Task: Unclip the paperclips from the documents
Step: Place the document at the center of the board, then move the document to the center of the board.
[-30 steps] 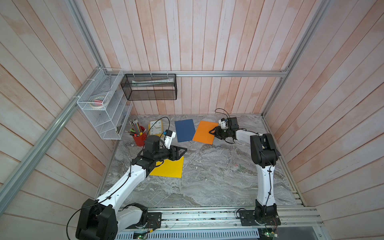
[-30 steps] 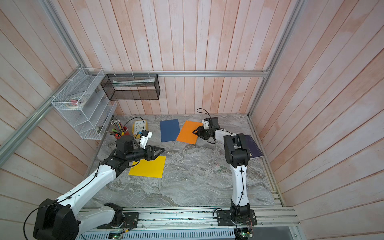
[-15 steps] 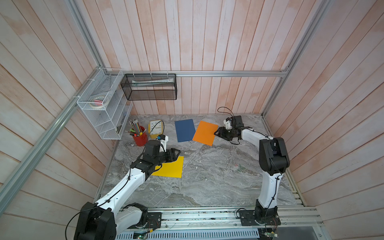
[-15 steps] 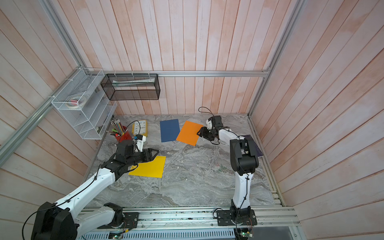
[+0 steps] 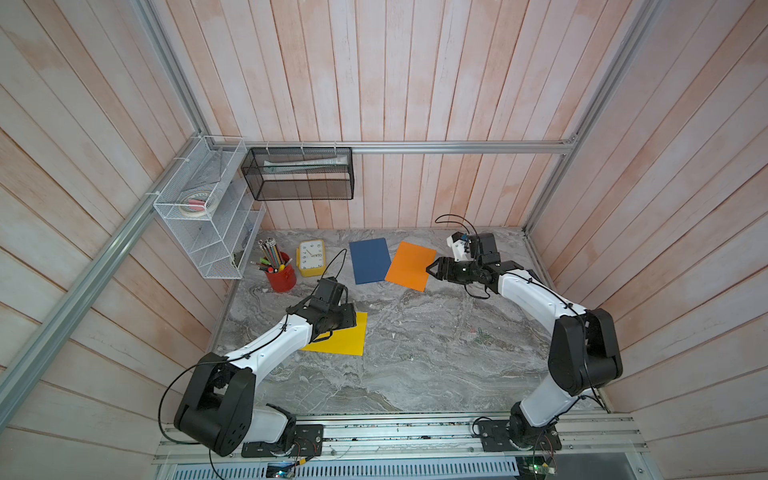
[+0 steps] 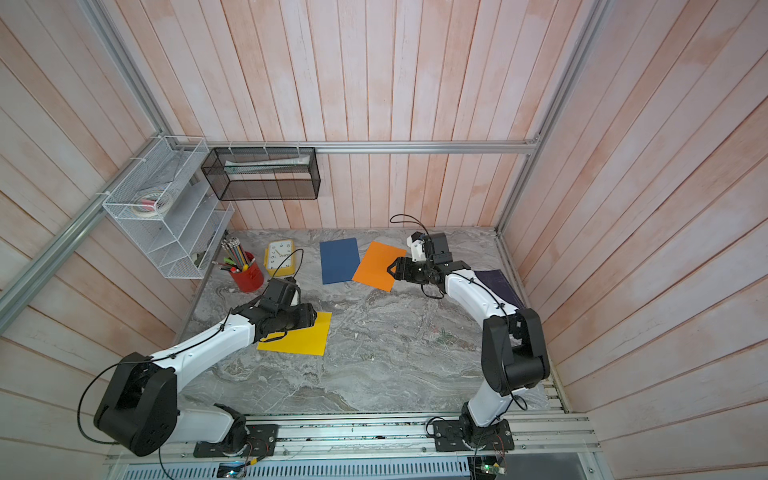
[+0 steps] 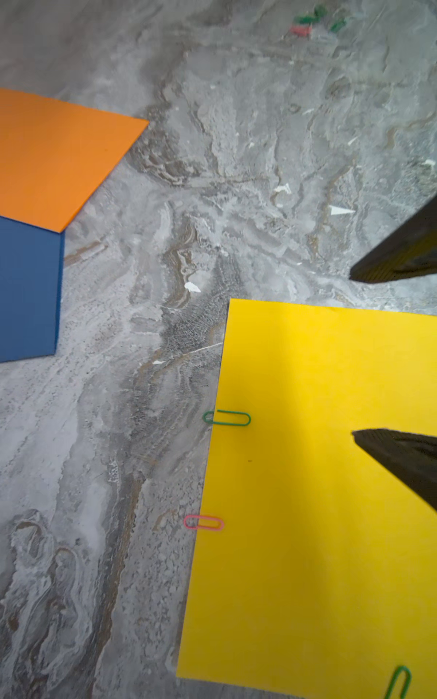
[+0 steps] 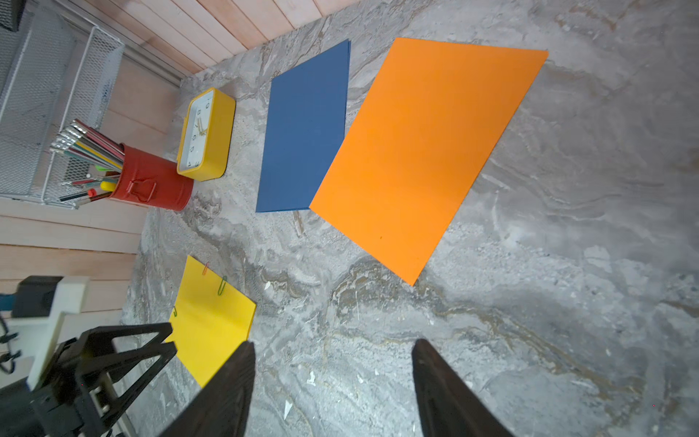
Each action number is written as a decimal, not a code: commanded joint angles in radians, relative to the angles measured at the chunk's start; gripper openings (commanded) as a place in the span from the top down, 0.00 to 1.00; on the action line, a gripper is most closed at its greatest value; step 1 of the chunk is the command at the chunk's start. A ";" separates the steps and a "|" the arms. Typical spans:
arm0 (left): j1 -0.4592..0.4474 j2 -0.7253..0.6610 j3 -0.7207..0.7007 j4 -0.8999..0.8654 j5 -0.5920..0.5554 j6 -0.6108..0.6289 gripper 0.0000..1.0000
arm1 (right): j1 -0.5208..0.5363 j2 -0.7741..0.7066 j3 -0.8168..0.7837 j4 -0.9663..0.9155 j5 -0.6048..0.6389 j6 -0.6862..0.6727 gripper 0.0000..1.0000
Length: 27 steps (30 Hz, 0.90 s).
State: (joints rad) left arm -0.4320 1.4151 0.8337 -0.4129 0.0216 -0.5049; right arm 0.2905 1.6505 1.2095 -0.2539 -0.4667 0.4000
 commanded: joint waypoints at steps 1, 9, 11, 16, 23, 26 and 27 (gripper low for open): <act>-0.010 0.059 0.039 -0.063 -0.070 0.020 0.35 | 0.003 -0.049 -0.041 0.007 -0.042 -0.009 0.29; -0.032 0.201 0.090 -0.096 -0.074 0.052 0.36 | 0.003 -0.121 -0.080 -0.013 -0.043 -0.028 0.25; -0.036 0.231 0.092 -0.098 -0.056 0.055 0.36 | 0.002 -0.131 -0.089 -0.008 -0.044 -0.024 0.25; -0.042 0.280 0.093 -0.102 -0.005 0.067 0.36 | 0.000 -0.143 -0.100 -0.002 -0.050 -0.024 0.24; -0.070 0.354 0.105 -0.122 0.057 0.117 0.38 | -0.011 -0.155 -0.125 0.004 -0.058 -0.025 0.23; -0.093 0.375 0.112 -0.131 0.074 0.133 0.38 | -0.017 -0.162 -0.138 0.005 -0.058 -0.025 0.23; -0.101 0.384 0.115 -0.136 0.081 0.139 0.38 | -0.019 -0.165 -0.143 0.005 -0.059 -0.026 0.23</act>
State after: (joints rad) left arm -0.5018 1.7191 0.9794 -0.5045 -0.0063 -0.3950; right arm 0.2798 1.5188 1.0794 -0.2543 -0.5079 0.3885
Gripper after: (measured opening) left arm 0.618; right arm 0.770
